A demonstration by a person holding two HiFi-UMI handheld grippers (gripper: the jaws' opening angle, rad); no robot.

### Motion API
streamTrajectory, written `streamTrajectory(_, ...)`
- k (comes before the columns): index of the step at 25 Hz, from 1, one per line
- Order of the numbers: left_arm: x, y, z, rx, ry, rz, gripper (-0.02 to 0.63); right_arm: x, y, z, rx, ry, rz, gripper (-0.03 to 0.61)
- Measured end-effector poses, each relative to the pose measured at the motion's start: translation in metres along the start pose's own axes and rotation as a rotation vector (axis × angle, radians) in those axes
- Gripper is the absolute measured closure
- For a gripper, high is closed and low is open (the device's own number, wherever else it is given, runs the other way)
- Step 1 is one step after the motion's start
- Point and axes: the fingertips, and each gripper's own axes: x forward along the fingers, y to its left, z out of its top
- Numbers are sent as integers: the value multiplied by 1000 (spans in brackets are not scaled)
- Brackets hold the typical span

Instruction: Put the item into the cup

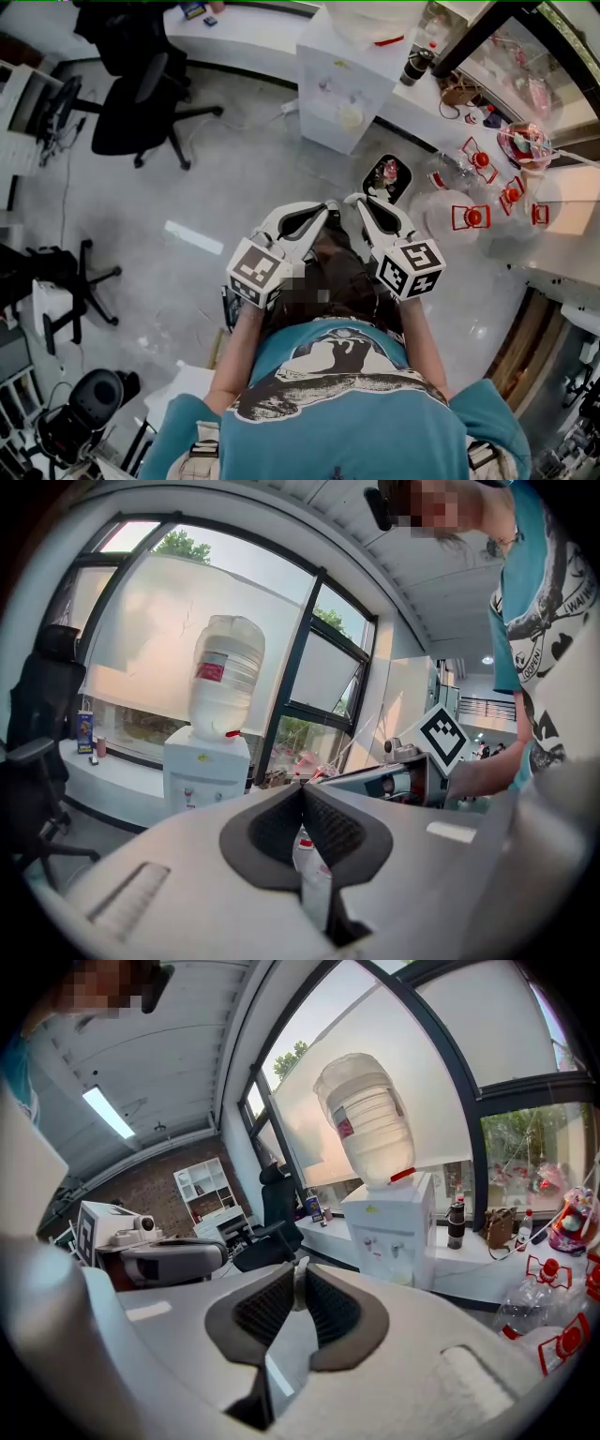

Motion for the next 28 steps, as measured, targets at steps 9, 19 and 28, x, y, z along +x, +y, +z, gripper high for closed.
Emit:
streamTrajectory(9, 36, 44, 13, -5, 30, 6, 609, 52, -52, 19, 46, -3, -23, 540)
streamTrajectory(19, 104, 75, 8, -18, 108, -48, 609, 120, -146, 10, 123, 51, -85, 541)
streamTrajectory(28, 142, 124, -10, -39, 116, -11, 609, 185, -215, -26, 213, 105, -149, 540)
